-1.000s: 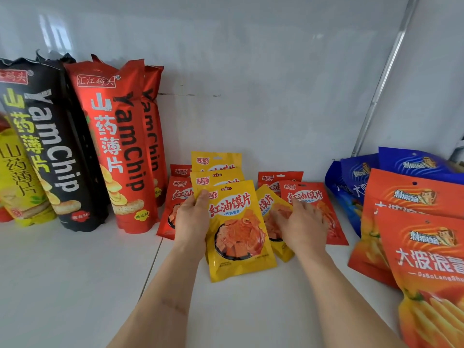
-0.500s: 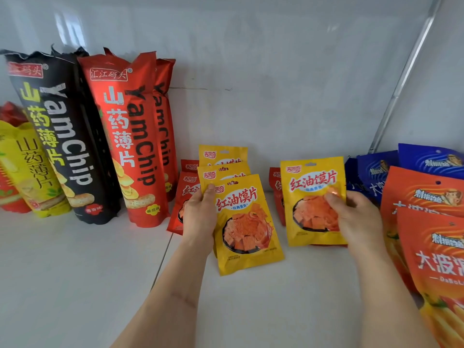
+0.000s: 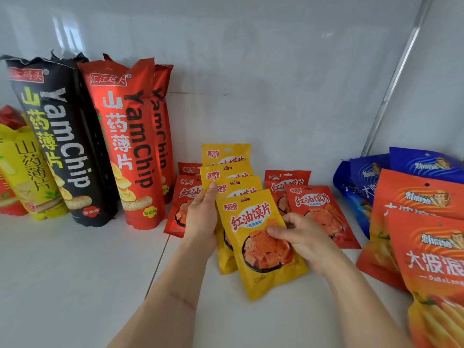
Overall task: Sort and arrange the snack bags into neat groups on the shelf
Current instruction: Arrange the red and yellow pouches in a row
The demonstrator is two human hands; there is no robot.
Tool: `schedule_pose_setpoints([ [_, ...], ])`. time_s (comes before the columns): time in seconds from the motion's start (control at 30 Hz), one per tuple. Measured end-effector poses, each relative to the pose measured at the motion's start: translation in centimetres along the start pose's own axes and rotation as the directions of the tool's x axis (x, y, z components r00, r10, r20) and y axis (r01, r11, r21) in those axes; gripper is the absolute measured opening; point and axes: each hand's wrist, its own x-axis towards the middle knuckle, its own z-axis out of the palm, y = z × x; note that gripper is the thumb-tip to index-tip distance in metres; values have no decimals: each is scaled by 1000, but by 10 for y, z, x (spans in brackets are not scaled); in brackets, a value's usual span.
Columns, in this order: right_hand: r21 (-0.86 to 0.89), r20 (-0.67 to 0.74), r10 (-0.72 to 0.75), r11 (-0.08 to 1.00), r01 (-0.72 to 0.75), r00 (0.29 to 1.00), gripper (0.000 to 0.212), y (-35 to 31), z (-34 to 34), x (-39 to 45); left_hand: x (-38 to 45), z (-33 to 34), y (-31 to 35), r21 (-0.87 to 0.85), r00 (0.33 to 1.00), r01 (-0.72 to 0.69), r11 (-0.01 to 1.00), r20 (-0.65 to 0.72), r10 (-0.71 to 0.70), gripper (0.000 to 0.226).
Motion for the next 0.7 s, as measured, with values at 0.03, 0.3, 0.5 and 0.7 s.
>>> schedule_pose_setpoints([
  [0.03, -3, 1, 7, 1000, -7, 1000, 20, 1, 2, 0, -1, 1, 1, -1, 1000, 4, 1000, 16, -4, 17],
  [0.3, -67, -26, 2, 998, -4, 1000, 21, 0, 10, -4, -5, 2, -3, 137, 992, -113, 984, 78, 103, 38],
  [0.5, -98, -37, -18, 995, 14, 999, 21, -1, 11, -5, -6, 2, -2, 183, 977, -168, 969, 163, 139, 60],
  [0.7, -105, -46, -8, 994, 3, 999, 28, 2, 10, -4, 0, 0, -3, 221, 954, -186, 957, 275, 122, 75],
])
